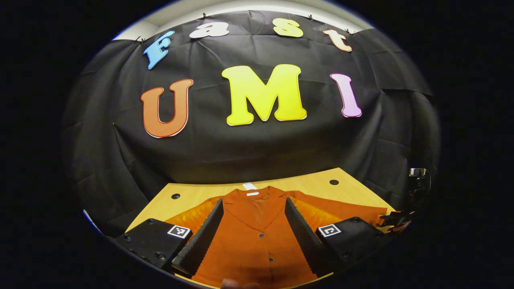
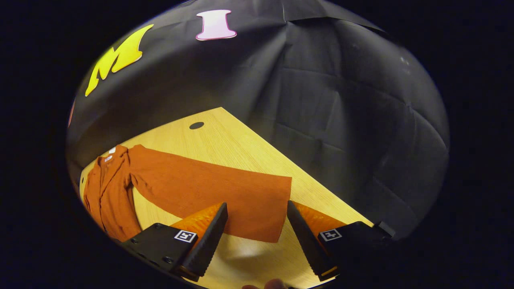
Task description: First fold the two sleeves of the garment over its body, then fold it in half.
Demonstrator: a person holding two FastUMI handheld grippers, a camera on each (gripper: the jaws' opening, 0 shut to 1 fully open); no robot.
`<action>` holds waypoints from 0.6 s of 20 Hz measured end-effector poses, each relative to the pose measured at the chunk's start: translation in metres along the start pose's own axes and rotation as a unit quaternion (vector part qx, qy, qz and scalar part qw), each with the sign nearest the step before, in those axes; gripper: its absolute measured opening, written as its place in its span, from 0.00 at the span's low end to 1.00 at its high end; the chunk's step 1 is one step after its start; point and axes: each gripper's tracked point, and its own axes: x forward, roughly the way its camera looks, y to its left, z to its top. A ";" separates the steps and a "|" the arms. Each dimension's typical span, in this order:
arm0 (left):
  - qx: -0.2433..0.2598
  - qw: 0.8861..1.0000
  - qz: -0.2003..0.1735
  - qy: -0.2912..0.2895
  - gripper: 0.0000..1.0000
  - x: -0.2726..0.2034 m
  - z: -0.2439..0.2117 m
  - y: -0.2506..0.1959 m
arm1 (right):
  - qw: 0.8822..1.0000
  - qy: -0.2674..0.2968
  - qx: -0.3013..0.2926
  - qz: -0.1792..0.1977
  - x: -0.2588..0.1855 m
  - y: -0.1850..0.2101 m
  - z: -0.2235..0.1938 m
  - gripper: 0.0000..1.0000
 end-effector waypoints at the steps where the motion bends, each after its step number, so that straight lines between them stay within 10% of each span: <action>1: -0.002 1.000 0.004 0.003 0.99 0.000 -0.002 0.003 | 1.000 0.003 0.000 -0.004 0.004 0.002 -0.001 0.95; 9: -0.003 1.000 0.025 0.008 0.99 -0.001 -0.006 0.036 | 0.999 0.036 0.016 -0.030 0.017 0.005 -0.018 0.96; 12: -0.009 1.000 0.020 0.011 0.99 0.001 -0.009 0.039 | 0.998 0.045 0.028 -0.029 0.020 0.006 -0.019 0.63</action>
